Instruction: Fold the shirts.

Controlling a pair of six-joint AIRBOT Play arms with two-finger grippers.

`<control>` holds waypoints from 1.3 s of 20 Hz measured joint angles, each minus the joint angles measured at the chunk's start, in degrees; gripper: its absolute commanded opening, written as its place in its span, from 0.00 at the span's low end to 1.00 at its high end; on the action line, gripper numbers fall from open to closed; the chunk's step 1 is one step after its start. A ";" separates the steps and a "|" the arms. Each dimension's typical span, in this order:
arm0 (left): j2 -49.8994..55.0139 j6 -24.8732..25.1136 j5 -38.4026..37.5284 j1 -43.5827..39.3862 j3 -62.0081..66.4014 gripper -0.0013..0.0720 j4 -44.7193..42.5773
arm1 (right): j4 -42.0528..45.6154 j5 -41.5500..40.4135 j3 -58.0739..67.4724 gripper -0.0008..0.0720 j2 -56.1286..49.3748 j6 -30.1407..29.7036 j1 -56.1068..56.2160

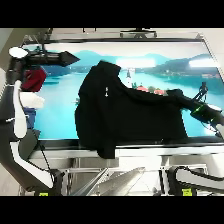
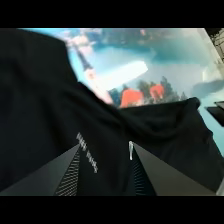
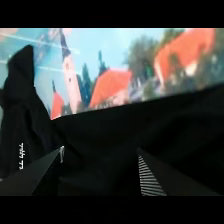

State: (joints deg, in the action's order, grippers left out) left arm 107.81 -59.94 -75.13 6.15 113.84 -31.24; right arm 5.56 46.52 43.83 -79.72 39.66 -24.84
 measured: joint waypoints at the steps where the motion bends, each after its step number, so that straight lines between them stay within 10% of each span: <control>1: 0.00 -2.71 -3.02 1.99 0.66 0.47 -1.77 | 0.85 2.45 2.27 0.73 -0.94 -0.35 -1.51; 4: -3.13 -7.76 -11.26 7.21 -2.75 0.22 -5.25 | 5.03 9.25 8.52 0.73 -1.40 2.19 -7.58; 10: -18.16 -5.97 -15.54 10.99 -32.83 0.35 -7.61 | 23.21 19.71 12.66 0.73 2.99 11.63 -21.73; 17: -33.90 -2.60 -4.37 9.46 -74.73 0.35 -9.14 | 36.30 22.93 13.14 0.73 4.55 15.06 -30.08; 26: -40.19 -2.14 12.94 8.83 -90.18 0.35 -10.97 | 46.14 23.91 13.14 0.74 4.42 16.98 -32.06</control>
State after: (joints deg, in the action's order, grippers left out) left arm 67.61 -62.08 -62.19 14.98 23.66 -42.22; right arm 51.70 70.43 56.97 -75.31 56.64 -56.90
